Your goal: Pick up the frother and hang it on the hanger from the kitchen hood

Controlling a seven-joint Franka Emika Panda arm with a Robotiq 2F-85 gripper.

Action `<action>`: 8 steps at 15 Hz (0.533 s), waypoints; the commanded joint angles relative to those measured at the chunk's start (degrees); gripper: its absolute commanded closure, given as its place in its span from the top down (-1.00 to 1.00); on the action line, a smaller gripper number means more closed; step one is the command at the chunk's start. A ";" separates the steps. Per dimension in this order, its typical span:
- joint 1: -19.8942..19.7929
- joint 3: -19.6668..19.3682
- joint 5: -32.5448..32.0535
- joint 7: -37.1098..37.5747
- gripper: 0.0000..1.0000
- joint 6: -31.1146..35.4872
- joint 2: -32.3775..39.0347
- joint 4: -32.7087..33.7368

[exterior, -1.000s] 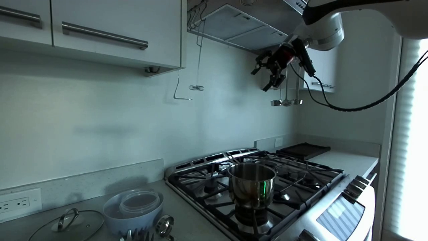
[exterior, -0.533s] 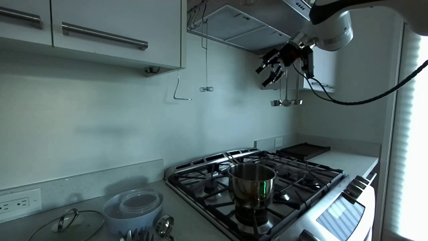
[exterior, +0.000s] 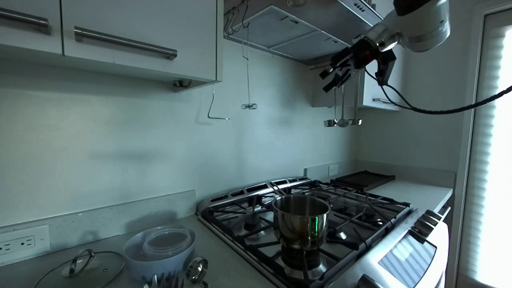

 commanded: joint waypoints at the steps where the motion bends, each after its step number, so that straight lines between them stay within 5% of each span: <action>1: 1.56 -1.81 -1.17 -1.59 1.00 -0.25 -6.25 -5.98; 8: 1.61 -3.08 -2.75 -0.02 1.00 1.16 -13.10 -11.85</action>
